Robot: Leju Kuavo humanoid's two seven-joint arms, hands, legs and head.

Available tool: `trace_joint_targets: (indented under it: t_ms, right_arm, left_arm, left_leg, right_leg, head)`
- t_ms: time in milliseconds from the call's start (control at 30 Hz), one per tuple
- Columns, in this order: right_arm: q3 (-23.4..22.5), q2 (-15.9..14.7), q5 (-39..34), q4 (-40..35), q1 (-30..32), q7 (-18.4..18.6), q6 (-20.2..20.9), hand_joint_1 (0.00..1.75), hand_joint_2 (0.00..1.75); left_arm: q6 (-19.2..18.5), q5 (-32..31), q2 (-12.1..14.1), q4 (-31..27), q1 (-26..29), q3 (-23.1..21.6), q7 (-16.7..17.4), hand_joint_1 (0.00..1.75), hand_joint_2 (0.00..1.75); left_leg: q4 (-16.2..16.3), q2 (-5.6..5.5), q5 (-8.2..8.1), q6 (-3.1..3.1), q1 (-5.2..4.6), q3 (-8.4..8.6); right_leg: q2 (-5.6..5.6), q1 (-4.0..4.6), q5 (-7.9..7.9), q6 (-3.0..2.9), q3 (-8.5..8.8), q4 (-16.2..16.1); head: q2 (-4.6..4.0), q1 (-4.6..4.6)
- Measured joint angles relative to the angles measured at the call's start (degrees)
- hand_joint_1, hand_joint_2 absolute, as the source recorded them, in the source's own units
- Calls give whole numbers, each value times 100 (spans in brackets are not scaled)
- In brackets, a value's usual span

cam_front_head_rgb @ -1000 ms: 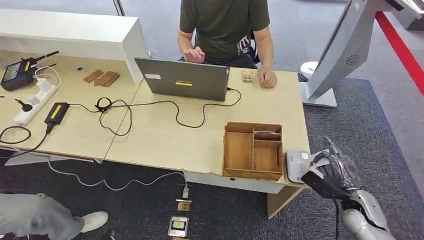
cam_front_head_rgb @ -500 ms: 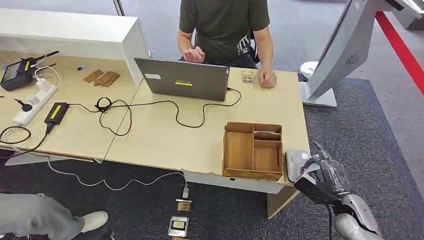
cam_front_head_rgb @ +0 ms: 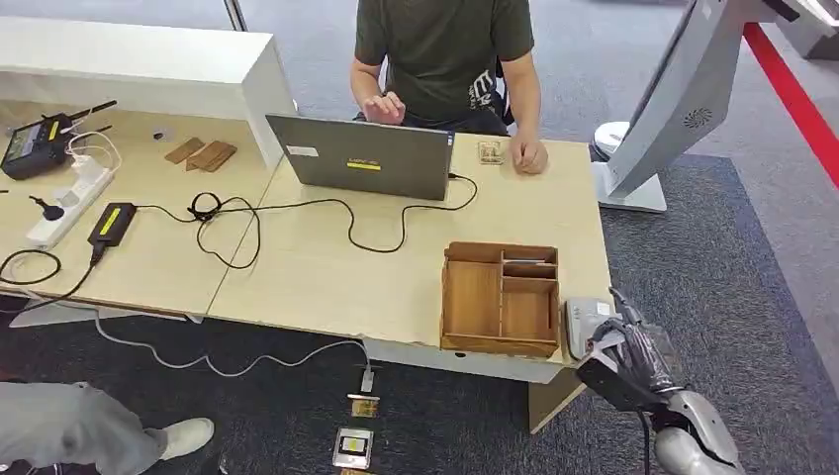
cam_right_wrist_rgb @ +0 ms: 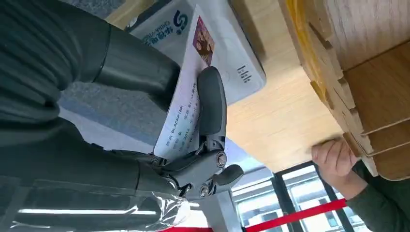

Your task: Pass the card to the sensor for recognition and then transmit it.

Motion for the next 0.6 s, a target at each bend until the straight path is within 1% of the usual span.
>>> trace_joint_targets:
  t_ms: [233, 600]
  right_arm:
    - [42, -4, -101, 59, 119, 9, -83, 175, 175]
    - [94, -15, -103, 24, 162, 138, -116, 175, 175]
  left_arm:
    - [-103, 39, 0, 0, 3, 0, -98, 0, 0]
    - [-157, 4, 0, 0, 3, 0, -66, 0, 0]
  left_leg:
    - [0, 1, 0, 0, 0, 1]
    - [0, 2, 0, 0, 0, 4]
  right_leg:
    - [0, 0, 0, 0, 0, 0]
    - [0, 0, 0, 0, 4, -1]
  head:
    - [0, 0]
    - [0, 0]
